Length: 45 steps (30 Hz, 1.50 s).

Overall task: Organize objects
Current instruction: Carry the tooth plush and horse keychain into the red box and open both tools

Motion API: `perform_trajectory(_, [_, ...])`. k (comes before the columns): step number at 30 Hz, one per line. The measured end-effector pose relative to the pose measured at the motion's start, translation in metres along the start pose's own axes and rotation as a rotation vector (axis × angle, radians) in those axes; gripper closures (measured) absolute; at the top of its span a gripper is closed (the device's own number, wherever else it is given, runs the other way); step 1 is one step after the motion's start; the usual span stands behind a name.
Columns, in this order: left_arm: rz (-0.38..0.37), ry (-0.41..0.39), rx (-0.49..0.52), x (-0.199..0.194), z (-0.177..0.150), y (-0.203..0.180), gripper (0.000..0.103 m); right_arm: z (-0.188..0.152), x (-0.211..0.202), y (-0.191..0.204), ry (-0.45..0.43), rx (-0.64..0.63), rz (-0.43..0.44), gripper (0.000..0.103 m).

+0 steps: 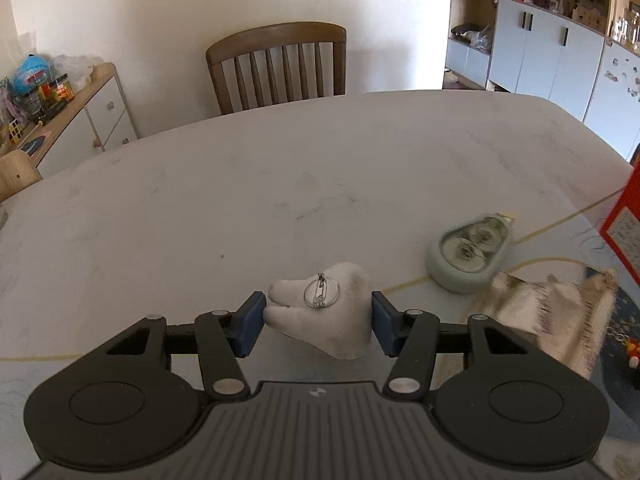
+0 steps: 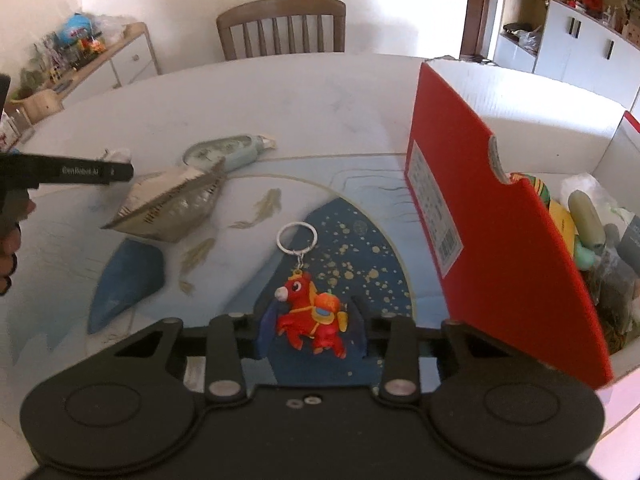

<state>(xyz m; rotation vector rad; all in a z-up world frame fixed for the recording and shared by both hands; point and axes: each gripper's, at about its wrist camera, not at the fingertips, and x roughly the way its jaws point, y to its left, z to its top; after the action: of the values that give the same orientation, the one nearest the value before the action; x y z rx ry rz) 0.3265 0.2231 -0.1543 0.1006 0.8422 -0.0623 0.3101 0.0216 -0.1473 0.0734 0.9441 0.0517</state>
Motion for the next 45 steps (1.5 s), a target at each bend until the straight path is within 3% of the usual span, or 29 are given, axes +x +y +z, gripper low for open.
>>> perform_trajectory(11, [0.008,-0.019,0.043,-0.061,-0.001,-0.024,0.047,0.003,-0.047,-0.012,-0.042,0.003,0.099,0.067])
perform_trajectory(25, [-0.032,-0.030,0.126,-0.144,0.007,-0.093,0.047,0.009,-0.112,-0.036,-0.103,-0.048,0.223,0.067])
perform_trajectory(34, [-0.070,-0.048,0.162,-0.177,0.016,-0.152,0.047,0.018,-0.145,-0.082,-0.164,-0.054,0.233,0.067])
perform_trajectory(45, [-0.123,-0.056,0.231,-0.187,0.025,-0.239,0.047,0.025,-0.162,-0.153,-0.211,-0.071,0.189,0.067])
